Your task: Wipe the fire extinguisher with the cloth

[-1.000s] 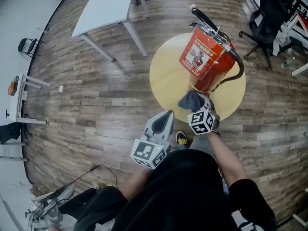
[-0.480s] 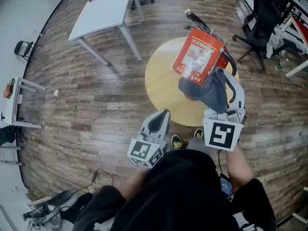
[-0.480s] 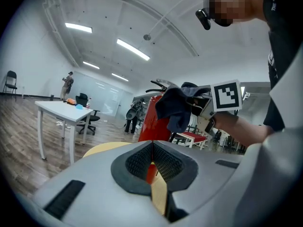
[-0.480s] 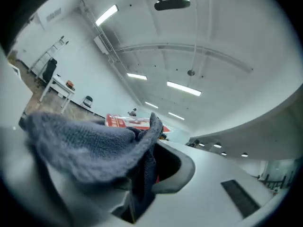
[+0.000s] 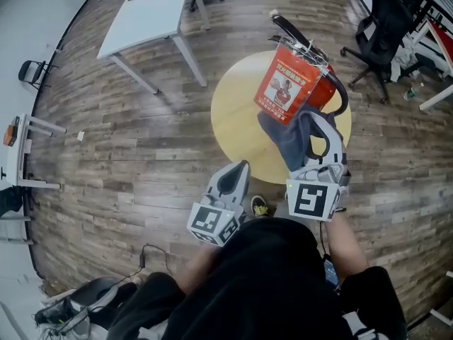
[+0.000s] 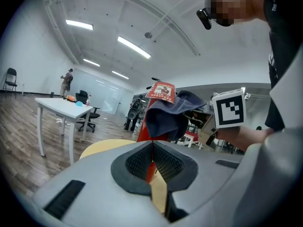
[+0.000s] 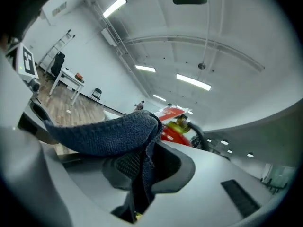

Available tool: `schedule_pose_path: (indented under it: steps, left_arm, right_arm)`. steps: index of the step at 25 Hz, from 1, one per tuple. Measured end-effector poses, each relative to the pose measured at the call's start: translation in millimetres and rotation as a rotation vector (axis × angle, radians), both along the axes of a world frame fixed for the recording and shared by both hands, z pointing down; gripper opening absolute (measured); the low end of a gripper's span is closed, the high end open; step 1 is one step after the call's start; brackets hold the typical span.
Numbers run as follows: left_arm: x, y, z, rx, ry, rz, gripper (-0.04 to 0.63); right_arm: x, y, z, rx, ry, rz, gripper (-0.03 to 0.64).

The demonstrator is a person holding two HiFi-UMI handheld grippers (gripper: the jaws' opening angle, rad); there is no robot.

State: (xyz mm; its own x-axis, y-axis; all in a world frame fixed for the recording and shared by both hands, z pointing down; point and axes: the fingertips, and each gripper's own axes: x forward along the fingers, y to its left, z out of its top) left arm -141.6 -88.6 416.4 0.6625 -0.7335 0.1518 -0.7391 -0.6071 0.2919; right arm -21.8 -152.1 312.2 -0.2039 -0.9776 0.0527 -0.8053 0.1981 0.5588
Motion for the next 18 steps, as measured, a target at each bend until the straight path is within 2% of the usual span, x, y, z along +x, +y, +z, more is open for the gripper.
schedule_pose_path:
  steps: [3, 8, 11, 15, 18]
  left_arm:
    - [0.6, -1.8, 2.3, -0.012, 0.001, -0.004, 0.023]
    - [-3.8, -3.7, 8.9, -0.023, -0.014, -0.011, 0.023]
    - [-4.7, -4.3, 10.7, -0.031, -0.019, -0.015, 0.023]
    - [-8.8, -4.9, 13.3, -0.042, -0.022, -0.03, 0.023]
    - [-13.3, -5.1, 16.6, -0.048, -0.023, -0.045, 0.023]
  right_arm:
    - [-3.1, -3.8, 40.3, -0.096, -0.043, -0.029, 0.063]
    - [-10.3, -4.3, 77.4, -0.102, -0.066, -0.064, 0.063]
    - [-18.6, -7.4, 109.9, -0.157, -0.067, -0.084, 0.063]
    - [-32.2, -15.3, 188.3, -0.283, -0.004, -0.096, 0.063]
    - [-41.3, -21.8, 241.7, -0.345, 0.096, -0.095, 0.063]
